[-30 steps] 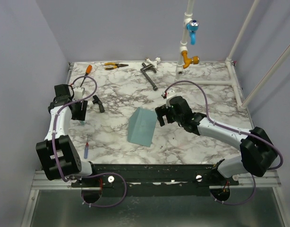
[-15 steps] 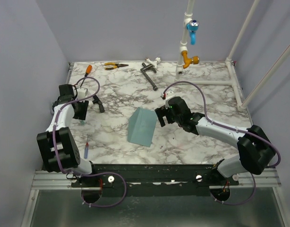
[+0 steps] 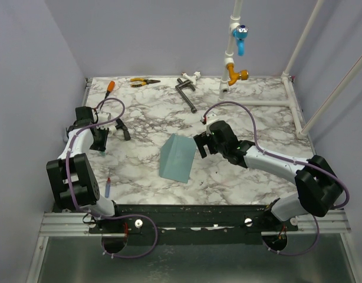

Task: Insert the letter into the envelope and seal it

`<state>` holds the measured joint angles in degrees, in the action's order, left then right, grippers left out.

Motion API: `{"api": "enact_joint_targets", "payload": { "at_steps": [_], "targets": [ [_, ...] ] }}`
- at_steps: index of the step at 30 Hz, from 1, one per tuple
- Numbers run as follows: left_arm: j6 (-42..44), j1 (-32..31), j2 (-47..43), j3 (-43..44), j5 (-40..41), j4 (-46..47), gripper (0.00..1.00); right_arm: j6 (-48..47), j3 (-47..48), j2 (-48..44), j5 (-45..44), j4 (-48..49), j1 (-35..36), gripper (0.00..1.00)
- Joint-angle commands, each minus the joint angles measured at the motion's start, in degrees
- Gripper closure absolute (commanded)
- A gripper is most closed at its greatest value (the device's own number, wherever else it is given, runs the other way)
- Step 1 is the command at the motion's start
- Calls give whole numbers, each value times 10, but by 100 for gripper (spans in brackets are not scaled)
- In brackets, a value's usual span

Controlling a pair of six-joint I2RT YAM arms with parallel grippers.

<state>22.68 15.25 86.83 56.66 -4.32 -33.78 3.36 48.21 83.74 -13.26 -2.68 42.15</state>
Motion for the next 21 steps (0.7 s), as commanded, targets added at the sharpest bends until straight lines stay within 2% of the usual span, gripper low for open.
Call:
{"api": "enact_joint_targets", "payload": {
  "at_steps": [1,3,5,11,14,16,21],
  "targets": [
    [-7,-4,-1,7,-24,-21,75,-7,5,1,-19,-3,-2,0],
    [-10,-3,-3,10,-31,-30,84,-6,6,0,-19,-3,-2,0],
    [-11,-4,-8,12,-38,-39,100,-6,5,0,-20,-3,-2,0],
    [-1,-16,-46,19,-51,-80,100,-9,7,-9,-6,-6,-2,0],
    [14,-70,-92,19,-25,-111,100,-17,7,-30,34,0,-2,0],
    [18,-112,-125,30,-36,-143,100,-27,-5,-57,84,21,-2,0],
    [9,-205,-182,102,-104,-237,100,-56,-65,-131,278,183,-1,0]
  ]
}}
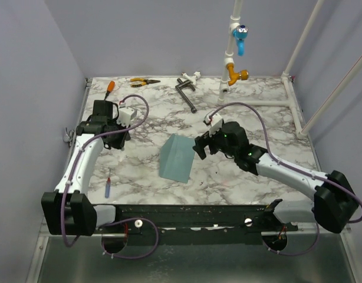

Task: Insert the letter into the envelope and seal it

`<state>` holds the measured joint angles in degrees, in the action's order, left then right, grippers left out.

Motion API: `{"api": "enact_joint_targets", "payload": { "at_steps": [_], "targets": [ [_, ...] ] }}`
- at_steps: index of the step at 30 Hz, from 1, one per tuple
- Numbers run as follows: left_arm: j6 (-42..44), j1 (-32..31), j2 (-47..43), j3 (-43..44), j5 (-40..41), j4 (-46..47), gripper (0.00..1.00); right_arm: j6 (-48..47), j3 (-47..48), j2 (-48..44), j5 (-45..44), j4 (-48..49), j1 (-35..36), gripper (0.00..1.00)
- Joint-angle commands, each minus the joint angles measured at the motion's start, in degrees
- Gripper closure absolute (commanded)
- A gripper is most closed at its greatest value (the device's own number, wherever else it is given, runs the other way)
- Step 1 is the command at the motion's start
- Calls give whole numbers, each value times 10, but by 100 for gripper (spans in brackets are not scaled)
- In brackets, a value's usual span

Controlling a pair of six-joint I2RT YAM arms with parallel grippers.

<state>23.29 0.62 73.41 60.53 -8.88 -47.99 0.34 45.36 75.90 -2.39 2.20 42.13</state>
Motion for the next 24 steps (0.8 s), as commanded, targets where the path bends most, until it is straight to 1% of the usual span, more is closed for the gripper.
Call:
{"api": "enact_joint_targets", "payload": {
  "at_steps": [1,3,6,7,9,11,16,19,24],
  "targets": [
    [3,-76,-57,79,-62,-112,100,-19,-41,-55,195,160,2,0],
    [0,-115,-74,100,-66,-135,100,-18,-36,-46,229,209,20,0],
    [-5,-166,-98,126,-81,-164,100,-51,-18,-7,255,267,72,0],
    [-9,-182,-102,134,-85,-171,100,-60,-14,10,265,301,85,0],
    [-15,-209,-114,148,-88,-185,100,-60,-4,43,274,353,99,0],
    [-16,-229,-123,162,-99,-200,100,-61,19,76,281,373,108,0],
    [-18,-260,-142,172,-107,-217,100,-78,67,149,282,405,139,0],
    [-22,-261,-152,172,-141,-216,100,-69,89,179,285,415,140,0],
    [-27,-262,-157,175,-184,-210,100,-62,106,203,345,422,141,1]
  ]
}}
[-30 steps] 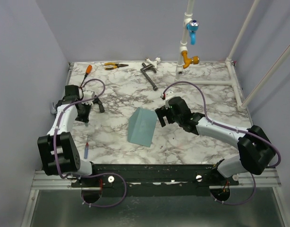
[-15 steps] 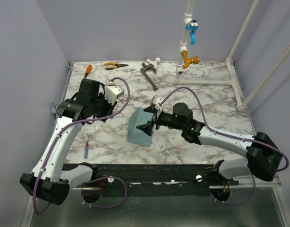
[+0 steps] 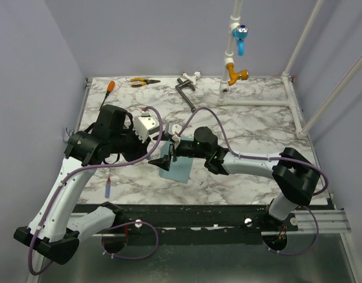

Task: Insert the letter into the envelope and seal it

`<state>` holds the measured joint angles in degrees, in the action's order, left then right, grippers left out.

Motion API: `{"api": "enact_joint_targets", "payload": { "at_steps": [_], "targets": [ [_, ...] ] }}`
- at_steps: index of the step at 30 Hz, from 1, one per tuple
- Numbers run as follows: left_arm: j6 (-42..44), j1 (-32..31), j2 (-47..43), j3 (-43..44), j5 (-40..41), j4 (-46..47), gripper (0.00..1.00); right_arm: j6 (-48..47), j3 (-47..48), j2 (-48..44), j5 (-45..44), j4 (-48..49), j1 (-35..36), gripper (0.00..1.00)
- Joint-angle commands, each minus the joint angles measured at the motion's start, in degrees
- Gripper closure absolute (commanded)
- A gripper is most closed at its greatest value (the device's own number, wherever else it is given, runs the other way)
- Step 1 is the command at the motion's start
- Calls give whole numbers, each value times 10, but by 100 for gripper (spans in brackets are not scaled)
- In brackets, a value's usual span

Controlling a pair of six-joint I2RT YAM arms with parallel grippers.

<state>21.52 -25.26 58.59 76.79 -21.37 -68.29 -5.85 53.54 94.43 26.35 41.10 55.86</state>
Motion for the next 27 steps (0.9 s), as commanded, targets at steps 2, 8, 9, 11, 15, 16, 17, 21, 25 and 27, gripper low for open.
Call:
{"api": "enact_joint_targets", "payload": {
  "at_steps": [2,8,9,11,15,16,17,21,25,27],
  "targets": [
    [-12,-3,-6,12,-66,2,100,9,35,29,79,32,4,3],
    [-17,-3,5,29,-83,13,100,37,50,55,120,48,4,30],
    [-18,-3,8,31,-86,13,100,41,50,56,130,53,4,38],
    [-18,-3,12,31,-89,15,100,54,46,54,148,69,4,54],
    [-11,-3,12,28,-97,17,100,57,38,40,175,61,3,97],
    [-9,-3,11,31,-98,16,81,57,36,35,172,50,3,99],
    [-4,-2,7,33,-97,14,55,52,36,26,170,31,3,99],
    [63,-2,-17,59,-95,-21,19,-26,31,-14,136,-98,3,99],
    [163,-2,-44,126,-82,-81,5,-120,28,-51,61,-219,10,99],
    [162,-2,-48,157,-70,-88,1,-135,11,-73,43,-212,13,99]
  ]
}}
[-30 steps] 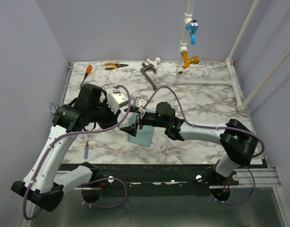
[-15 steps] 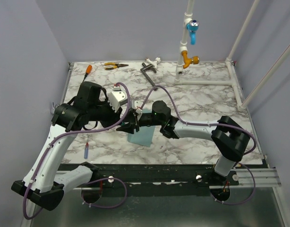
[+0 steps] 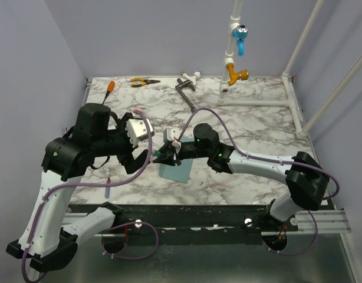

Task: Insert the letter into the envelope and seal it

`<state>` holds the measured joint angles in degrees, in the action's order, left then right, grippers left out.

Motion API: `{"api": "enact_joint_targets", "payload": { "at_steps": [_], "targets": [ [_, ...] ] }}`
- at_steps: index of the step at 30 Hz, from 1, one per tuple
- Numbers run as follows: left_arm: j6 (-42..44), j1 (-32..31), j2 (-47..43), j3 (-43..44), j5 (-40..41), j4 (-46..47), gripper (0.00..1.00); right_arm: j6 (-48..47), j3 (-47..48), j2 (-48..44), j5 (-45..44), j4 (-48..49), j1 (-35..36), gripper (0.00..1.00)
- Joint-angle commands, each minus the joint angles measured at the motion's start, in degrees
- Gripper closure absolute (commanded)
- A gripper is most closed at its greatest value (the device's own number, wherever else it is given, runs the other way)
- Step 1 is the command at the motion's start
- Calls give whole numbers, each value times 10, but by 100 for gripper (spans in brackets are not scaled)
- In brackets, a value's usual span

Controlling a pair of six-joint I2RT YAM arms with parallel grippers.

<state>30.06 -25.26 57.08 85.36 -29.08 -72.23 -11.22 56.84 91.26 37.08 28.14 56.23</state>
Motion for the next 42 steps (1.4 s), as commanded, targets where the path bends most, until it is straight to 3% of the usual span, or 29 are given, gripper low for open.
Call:
{"api": "enact_joint_targets", "payload": {
  "at_steps": [1,6,9,13,20,25,29,38,42],
  "targets": [
    [67,-2,-35,75,2,-50,1,-83,-33,-55,-69,-67,11,99],
    [104,-3,-73,8,-119,-30,14,-105,-52,-89,-99,-46,22,99],
    [134,-9,-101,-41,-147,18,15,-131,-45,-95,-106,-73,30,99],
    [191,-44,-120,-82,-98,72,13,-139,-47,-111,-110,-85,37,99],
    [246,-98,-123,-118,-25,111,21,-149,-46,-117,-122,-89,50,99],
    [245,-118,-112,-123,-4,111,36,-153,-47,-123,-122,-92,57,99],
    [255,-126,-113,-136,21,111,35,-156,-51,-130,-120,-92,58,99],
    [258,-143,-114,-147,17,111,41,-156,-46,-117,-122,-96,63,99],
    [256,-147,-116,-149,8,112,52,-157,-43,-112,-121,-98,64,99]
  ]
}}
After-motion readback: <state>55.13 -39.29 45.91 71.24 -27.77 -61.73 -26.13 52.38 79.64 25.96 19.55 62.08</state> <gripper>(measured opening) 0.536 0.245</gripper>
